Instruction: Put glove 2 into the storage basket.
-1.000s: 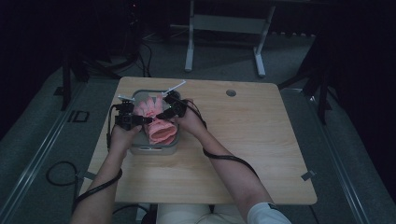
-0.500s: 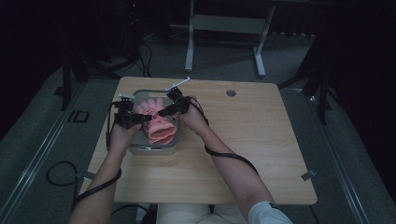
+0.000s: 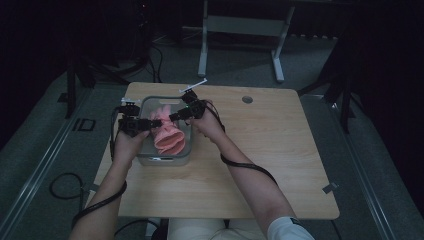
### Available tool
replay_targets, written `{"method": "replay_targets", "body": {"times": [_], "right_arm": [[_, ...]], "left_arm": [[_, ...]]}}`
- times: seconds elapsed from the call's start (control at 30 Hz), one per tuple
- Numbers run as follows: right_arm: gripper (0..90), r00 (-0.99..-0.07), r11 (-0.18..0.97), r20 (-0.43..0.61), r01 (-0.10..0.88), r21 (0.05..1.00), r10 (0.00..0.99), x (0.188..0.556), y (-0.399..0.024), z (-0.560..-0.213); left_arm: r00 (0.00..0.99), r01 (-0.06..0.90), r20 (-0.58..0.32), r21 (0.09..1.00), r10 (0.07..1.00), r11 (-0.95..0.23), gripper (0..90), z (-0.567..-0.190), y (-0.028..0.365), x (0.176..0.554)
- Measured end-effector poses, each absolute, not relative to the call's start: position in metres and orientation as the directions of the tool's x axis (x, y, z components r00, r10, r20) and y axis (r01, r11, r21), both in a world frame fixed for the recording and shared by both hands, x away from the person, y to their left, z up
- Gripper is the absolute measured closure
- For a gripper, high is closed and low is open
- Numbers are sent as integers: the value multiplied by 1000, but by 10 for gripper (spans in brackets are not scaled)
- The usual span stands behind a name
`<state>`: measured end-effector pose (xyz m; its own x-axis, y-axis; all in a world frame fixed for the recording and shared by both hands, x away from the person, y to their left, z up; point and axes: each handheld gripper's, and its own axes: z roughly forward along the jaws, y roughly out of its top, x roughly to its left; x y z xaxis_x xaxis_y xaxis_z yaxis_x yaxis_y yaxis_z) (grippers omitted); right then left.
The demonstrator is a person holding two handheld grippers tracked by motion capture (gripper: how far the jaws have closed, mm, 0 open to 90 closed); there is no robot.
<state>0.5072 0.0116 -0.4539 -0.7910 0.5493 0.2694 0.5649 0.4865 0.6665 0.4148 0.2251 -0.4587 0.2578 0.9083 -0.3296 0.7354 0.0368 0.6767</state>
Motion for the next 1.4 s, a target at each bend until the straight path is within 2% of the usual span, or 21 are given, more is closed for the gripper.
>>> {"method": "replay_targets", "body": {"times": [0.43, 0.6, 0.7, 0.77, 0.87, 0.93, 0.97, 1.03, 1.07, 1.13, 1.4], "right_arm": [[483, -805, 470, 259, 537, 701, 534, 501, 5, -435], [452, -814, 471, 249, 521, 712, 525, 498, -2, -428], [427, -816, 468, 248, 517, 717, 522, 497, -8, -423], [398, -820, 465, 238, 507, 726, 521, 495, -12, -420], [348, -826, 460, 236, 495, 737, 511, 492, -18, -417], [267, -841, 468, 239, 480, 742, 484, 490, -24, -416], [259, -846, 469, 239, 474, 746, 476, 489, -26, -416], [247, -848, 464, 231, 466, 753, 477, 488, -32, -416], [201, -855, 471, 223, 455, 755, 469, 487, -34, -416], [187, -858, 477, 216, 449, 756, 466, 486, -40, -418], [159, -864, 500, 185, 432, 750, 468, 479, -63, -424]], "left_arm": [[288, 702, -323, 711, 901, 31, 376, -442, 221, 409], [318, 681, -316, 732, 894, 16, 375, -431, 217, 403], [342, 659, -297, 752, 892, -2, 338, -425, 211, 397], [381, 635, -300, 772, 874, -12, 236, -422, 208, 393], [406, 612, -277, 790, 871, -35, 233, -419, 201, 390], [416, 588, -245, 807, 875, -54, 183, -418, 195, 387], [429, 581, -231, 811, 873, -71, 146, -417, 192, 386], [450, 557, -218, 826, 866, -82, 133, -415, 185, 382], [465, 554, -217, 828, 858, -91, 106, -414, 182, 381], [498, 551, -218, 827, 839, -112, 5, -412, 176, 379], [561, 511, -172, 841, 809, -176, 4, -410, 146, 369]]}}
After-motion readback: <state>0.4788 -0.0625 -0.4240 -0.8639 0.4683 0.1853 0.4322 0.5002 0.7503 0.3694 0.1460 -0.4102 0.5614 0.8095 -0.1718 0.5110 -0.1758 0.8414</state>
